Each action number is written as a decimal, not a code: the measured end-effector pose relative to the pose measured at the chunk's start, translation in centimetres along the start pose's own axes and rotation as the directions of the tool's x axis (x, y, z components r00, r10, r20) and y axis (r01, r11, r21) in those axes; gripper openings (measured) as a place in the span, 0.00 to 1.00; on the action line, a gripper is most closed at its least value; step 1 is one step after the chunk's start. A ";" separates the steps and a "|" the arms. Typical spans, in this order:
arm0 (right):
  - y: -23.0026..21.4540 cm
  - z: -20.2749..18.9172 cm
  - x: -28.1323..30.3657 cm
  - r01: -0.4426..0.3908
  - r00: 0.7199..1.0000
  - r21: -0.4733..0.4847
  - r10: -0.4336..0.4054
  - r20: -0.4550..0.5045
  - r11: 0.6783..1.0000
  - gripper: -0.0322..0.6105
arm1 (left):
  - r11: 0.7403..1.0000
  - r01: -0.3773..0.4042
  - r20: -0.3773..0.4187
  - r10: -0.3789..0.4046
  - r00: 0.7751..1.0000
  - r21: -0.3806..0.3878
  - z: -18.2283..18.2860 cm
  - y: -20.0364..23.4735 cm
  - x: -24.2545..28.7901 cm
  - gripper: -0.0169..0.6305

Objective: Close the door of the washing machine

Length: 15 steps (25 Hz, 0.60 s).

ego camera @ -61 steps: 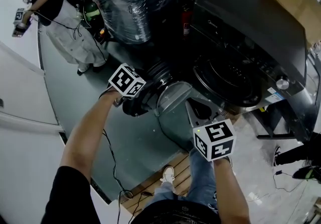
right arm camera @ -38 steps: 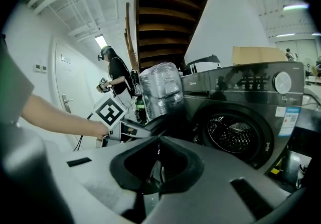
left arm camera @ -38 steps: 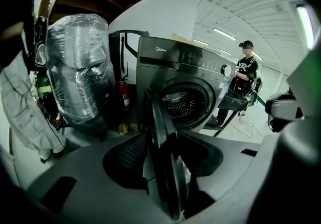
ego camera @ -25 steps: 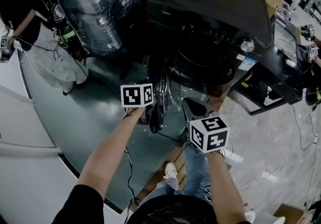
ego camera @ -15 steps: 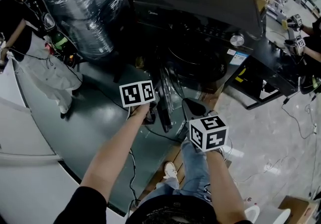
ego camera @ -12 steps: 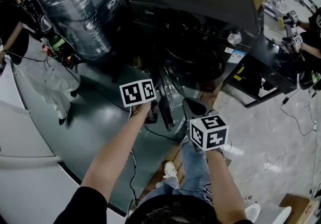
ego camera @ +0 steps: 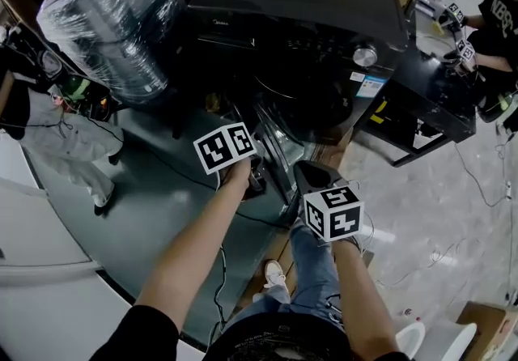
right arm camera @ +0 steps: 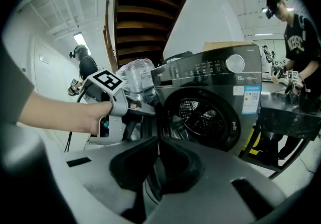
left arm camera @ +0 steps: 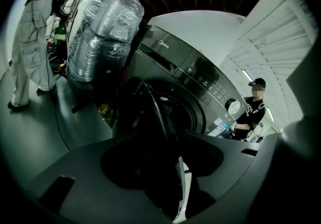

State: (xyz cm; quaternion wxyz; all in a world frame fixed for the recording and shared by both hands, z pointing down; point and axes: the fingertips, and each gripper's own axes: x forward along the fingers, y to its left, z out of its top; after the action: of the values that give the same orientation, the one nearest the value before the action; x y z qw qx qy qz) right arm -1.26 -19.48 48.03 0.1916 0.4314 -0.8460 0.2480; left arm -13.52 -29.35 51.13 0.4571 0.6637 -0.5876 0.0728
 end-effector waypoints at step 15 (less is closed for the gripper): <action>-4.1 -2.8 2.2 0.002 0.997 -0.068 -0.008 -0.080 0.998 0.18 | 0.996 -0.023 0.074 0.030 0.997 -0.087 0.3 -3.5 3.1 0.38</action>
State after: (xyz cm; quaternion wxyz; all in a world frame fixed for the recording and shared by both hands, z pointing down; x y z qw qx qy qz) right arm 1.19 -21.34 52.52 0.2402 0.4166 -0.8445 0.2359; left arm -9.72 -32.17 51.10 0.4617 0.6378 -0.6158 0.0283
